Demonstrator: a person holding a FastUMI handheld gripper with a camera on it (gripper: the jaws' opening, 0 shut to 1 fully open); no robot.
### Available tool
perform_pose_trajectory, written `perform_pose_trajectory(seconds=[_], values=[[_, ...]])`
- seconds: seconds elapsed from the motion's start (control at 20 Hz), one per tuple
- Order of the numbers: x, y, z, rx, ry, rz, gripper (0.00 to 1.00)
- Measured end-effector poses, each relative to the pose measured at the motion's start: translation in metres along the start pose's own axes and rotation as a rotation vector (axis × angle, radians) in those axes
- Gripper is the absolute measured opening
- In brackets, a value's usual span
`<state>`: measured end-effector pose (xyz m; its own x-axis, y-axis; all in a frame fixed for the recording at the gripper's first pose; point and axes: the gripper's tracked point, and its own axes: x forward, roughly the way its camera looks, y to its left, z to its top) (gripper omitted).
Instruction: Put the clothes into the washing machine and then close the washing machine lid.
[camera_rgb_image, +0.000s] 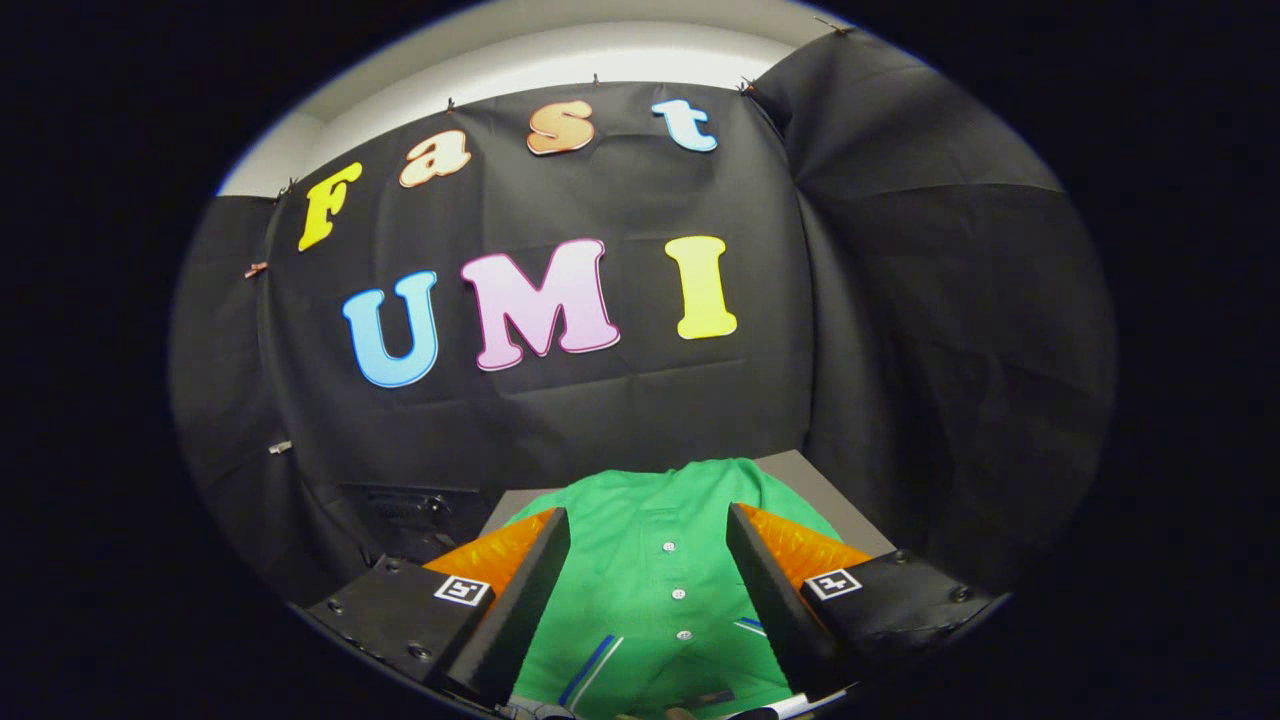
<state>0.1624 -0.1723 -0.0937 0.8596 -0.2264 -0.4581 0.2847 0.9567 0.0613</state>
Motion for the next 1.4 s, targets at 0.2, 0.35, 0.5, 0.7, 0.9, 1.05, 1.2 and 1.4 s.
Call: perform_pose_trajectory(seconds=[0.2,0.35,0.5,0.7,0.9,1.05,1.2,1.4], values=[[0.025,-0.004,-0.015,-0.046,0.076,-0.016,0.98],[0.041,-0.008,-0.034,-0.096,0.148,-0.028,0.98],[0.055,-0.011,-0.047,-0.126,0.205,-0.032,0.99],[0.065,-0.017,-0.063,-0.157,0.263,-0.048,0.99],[0.068,-0.023,-0.077,-0.159,0.336,-0.064,0.99],[0.068,-0.025,-0.081,-0.133,0.376,-0.065,0.99],[0.070,-0.024,-0.088,-0.125,0.417,-0.062,0.99],[0.075,-0.023,-0.084,-0.117,0.458,-0.057,0.58]])
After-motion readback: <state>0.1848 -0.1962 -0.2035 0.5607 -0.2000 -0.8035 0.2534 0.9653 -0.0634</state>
